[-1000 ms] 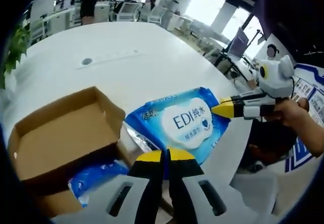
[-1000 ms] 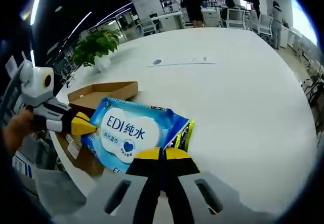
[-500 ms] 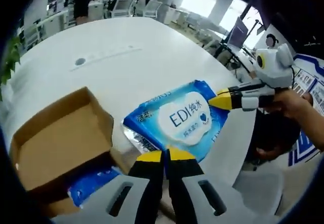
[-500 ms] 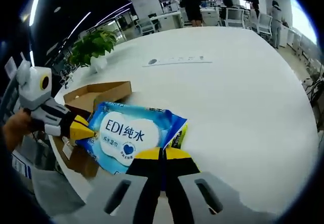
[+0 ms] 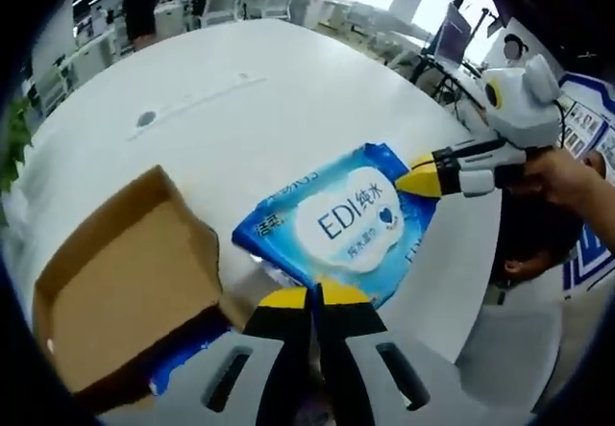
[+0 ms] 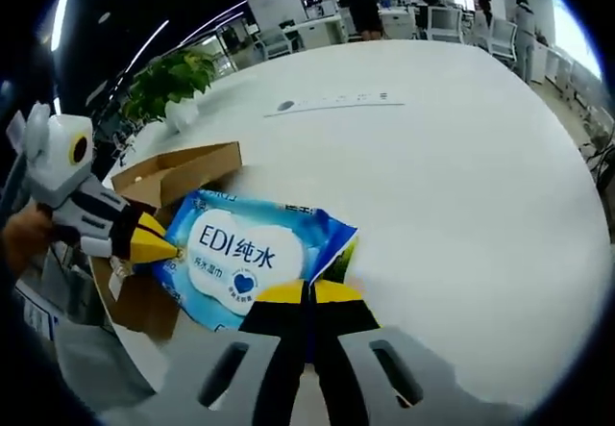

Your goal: Operate the shoe box by opening the lid, removing the specified soft item, and placing it in the target area until the item is outside and the box remains undamaged.

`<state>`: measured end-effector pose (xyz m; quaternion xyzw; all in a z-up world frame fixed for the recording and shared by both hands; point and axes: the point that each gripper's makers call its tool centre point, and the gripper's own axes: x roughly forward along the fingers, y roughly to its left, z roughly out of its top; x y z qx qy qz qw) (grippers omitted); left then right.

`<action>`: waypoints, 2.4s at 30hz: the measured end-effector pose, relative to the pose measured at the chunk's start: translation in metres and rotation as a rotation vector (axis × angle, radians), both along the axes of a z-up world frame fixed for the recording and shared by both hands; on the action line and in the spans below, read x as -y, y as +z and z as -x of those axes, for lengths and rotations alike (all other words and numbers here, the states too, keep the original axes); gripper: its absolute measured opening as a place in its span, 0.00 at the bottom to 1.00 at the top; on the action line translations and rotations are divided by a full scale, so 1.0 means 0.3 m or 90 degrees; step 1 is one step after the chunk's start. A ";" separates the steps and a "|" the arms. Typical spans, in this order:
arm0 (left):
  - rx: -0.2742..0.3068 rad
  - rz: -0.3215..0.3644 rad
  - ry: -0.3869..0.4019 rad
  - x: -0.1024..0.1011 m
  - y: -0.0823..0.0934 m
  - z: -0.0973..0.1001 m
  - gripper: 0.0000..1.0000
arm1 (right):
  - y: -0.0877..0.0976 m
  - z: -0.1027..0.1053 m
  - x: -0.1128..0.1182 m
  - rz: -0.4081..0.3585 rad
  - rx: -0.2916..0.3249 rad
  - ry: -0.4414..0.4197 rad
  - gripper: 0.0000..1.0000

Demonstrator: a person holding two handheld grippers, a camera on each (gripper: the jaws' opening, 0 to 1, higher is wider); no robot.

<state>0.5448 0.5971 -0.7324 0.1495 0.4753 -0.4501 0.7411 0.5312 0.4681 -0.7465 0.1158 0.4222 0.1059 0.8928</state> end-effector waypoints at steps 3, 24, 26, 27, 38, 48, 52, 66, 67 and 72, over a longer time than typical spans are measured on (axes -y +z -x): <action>0.009 -0.015 -0.015 0.008 -0.011 -0.005 0.00 | -0.015 -0.006 0.005 0.003 -0.004 -0.001 0.00; 0.037 -0.091 -0.079 0.037 -0.073 -0.011 0.00 | -0.098 -0.026 0.027 0.020 -0.021 0.007 0.00; 0.037 -0.089 -0.078 0.039 -0.072 -0.016 0.00 | -0.099 -0.029 0.031 0.017 -0.021 0.005 0.00; 0.037 -0.089 -0.078 0.039 -0.071 -0.015 0.00 | -0.099 -0.030 0.032 0.015 -0.021 0.003 0.00; 0.054 -0.109 -0.106 0.033 -0.079 -0.005 0.01 | -0.109 -0.025 0.038 0.023 -0.023 0.007 0.00; 0.043 -0.090 -0.095 0.015 -0.056 0.001 0.04 | -0.116 -0.020 0.045 0.022 -0.022 0.008 0.00; 0.040 -0.070 -0.078 0.009 -0.028 -0.003 0.05 | -0.117 -0.021 0.045 0.021 -0.022 0.008 0.00; 0.043 0.006 -0.047 -0.004 0.041 0.020 0.17 | -0.081 -0.001 0.039 0.019 0.005 0.021 0.11; 0.044 0.009 -0.046 -0.009 0.042 0.026 0.18 | -0.077 0.001 0.040 0.023 0.007 0.023 0.12; 0.059 0.025 -0.048 -0.027 0.062 0.049 0.21 | -0.041 0.017 0.041 0.042 0.023 0.037 0.16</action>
